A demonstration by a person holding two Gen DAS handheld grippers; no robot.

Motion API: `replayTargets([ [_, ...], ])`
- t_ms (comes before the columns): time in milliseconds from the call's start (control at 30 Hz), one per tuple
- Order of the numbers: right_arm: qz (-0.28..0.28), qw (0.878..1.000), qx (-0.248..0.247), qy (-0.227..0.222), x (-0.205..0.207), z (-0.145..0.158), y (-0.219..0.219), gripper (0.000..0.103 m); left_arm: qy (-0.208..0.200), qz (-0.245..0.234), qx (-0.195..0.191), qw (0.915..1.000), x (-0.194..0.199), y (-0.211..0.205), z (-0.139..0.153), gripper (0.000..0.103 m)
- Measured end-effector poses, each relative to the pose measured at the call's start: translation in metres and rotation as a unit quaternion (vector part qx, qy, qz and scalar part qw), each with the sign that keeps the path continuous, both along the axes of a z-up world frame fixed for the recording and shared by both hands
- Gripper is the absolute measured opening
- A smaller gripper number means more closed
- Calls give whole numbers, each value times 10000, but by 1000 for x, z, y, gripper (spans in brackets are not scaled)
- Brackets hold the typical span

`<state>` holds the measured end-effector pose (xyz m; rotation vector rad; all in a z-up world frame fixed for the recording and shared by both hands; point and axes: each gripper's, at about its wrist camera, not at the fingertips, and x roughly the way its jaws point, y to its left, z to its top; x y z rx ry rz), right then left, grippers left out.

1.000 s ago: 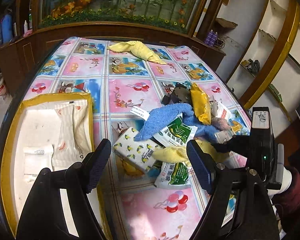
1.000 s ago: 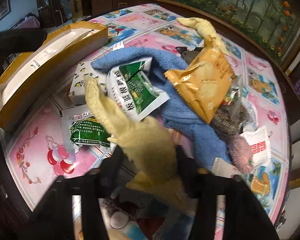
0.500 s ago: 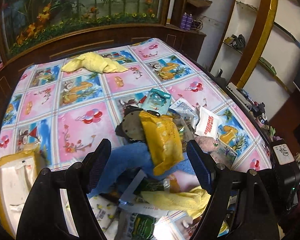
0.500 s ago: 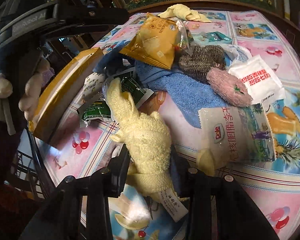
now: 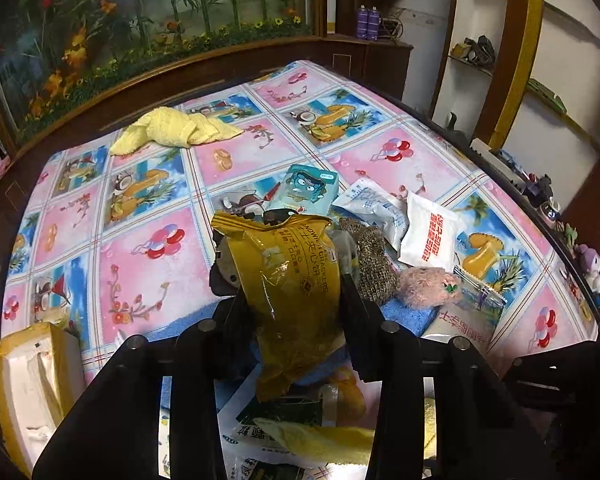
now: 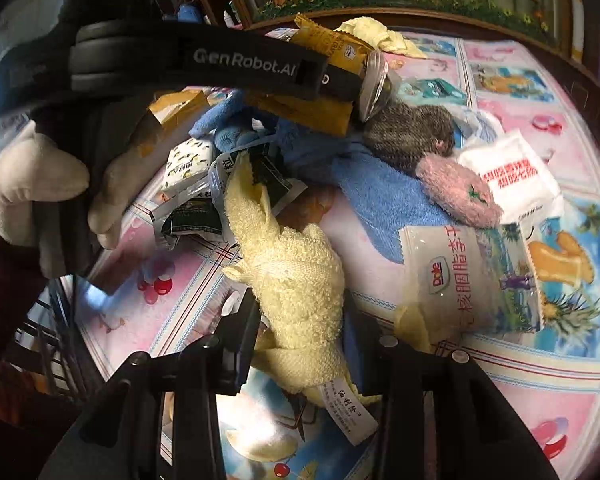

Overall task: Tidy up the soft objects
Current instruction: 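Carry towel and snack bag over the box and open both tools to release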

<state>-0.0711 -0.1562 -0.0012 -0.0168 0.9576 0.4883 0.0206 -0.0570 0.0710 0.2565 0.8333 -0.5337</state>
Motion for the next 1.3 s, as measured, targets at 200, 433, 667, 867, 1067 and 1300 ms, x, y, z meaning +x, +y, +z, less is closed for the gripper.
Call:
replayTargets([
  [200,12,9985,-481,-246,-1,3,13,40,-30,196,-686,9974,-25,46,30,39],
  [433,-88,9993,-152,-318,-8,15,14,34,-71,596,-1410,9882,-65,127,59,39],
  [667,-116,9965,681,-466,-23,71,11,34,-328,1445,-1336,9799,-89,221,68,39],
  [867,355,9848,1697,83,2,99,56,34,-188,2225,-1161,9678,-74,283,52,39],
  [1067,555,9690,2311,671,52,99,131,35,39,2560,-1047,9610,-39,311,25,39],
  [1300,371,9525,2640,1474,109,67,206,37,482,2744,-836,9568,1,330,-12,39],
])
